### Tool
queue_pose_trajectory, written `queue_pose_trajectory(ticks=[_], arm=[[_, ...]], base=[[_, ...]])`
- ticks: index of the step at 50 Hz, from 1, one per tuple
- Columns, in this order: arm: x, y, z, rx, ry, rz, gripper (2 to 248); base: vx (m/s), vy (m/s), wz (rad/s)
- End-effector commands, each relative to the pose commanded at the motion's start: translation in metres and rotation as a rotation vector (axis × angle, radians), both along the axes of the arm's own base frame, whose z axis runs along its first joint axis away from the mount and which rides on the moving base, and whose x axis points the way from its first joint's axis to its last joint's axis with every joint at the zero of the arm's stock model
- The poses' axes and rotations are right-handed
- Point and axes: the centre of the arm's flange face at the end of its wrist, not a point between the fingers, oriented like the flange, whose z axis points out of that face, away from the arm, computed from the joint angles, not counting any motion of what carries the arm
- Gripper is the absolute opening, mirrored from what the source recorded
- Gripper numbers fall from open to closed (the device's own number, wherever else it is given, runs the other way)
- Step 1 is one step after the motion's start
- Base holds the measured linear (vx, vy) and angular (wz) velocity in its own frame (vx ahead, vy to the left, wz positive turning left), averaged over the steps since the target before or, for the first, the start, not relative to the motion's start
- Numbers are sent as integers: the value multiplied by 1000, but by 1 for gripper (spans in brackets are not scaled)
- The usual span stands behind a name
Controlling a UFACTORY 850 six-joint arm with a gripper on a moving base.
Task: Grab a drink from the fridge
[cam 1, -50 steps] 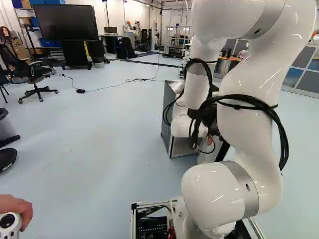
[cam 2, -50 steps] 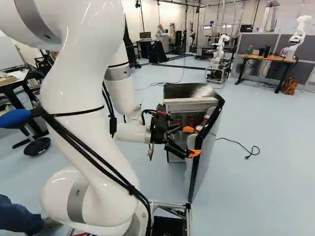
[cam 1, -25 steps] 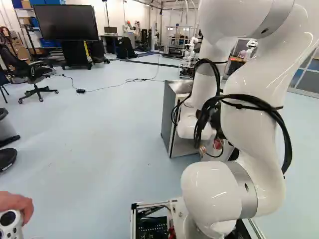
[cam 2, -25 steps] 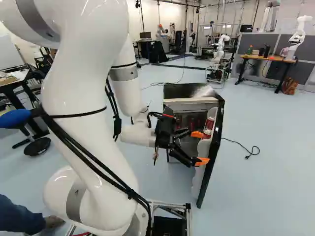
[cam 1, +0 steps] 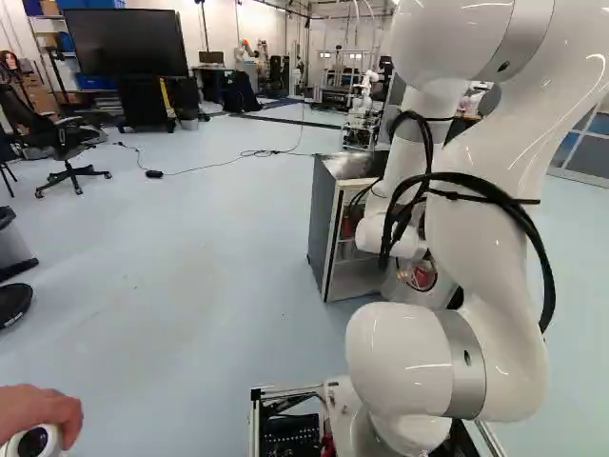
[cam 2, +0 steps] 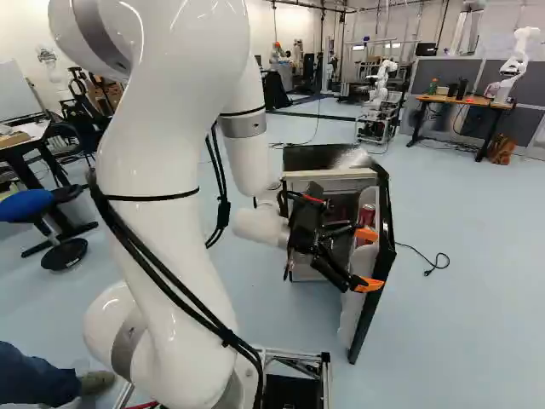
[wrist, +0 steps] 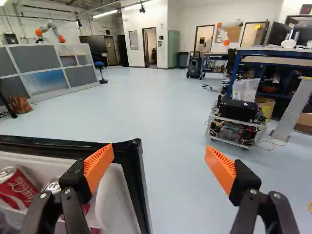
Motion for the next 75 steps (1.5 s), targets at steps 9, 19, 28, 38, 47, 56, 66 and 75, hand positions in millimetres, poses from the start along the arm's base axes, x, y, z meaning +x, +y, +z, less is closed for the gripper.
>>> queue_pose_trajectory(ticks=[9, 19, 28, 38, 47, 56, 66, 75], arm=[[7, -21, 0, -4, -20, -54, 247], [10, -30, -3, 26, -37, -84, 247], [11, -30, -7, 72, -49, -85, 247], [11, -30, -9, 90, -53, -85, 247], [10, -30, -2, 87, -69, -84, 247], [9, -29, 10, 77, -99, -83, 247], [5, -24, 22, 69, -124, -71, 247], [-3, -9, 23, 73, -115, -35, 247]], base=[[0, 0, 0], [0, 0, 0], [0, 0, 0], [0, 0, 0], [0, 0, 0], [0, 0, 0], [0, 0, 0], [0, 0, 0]])
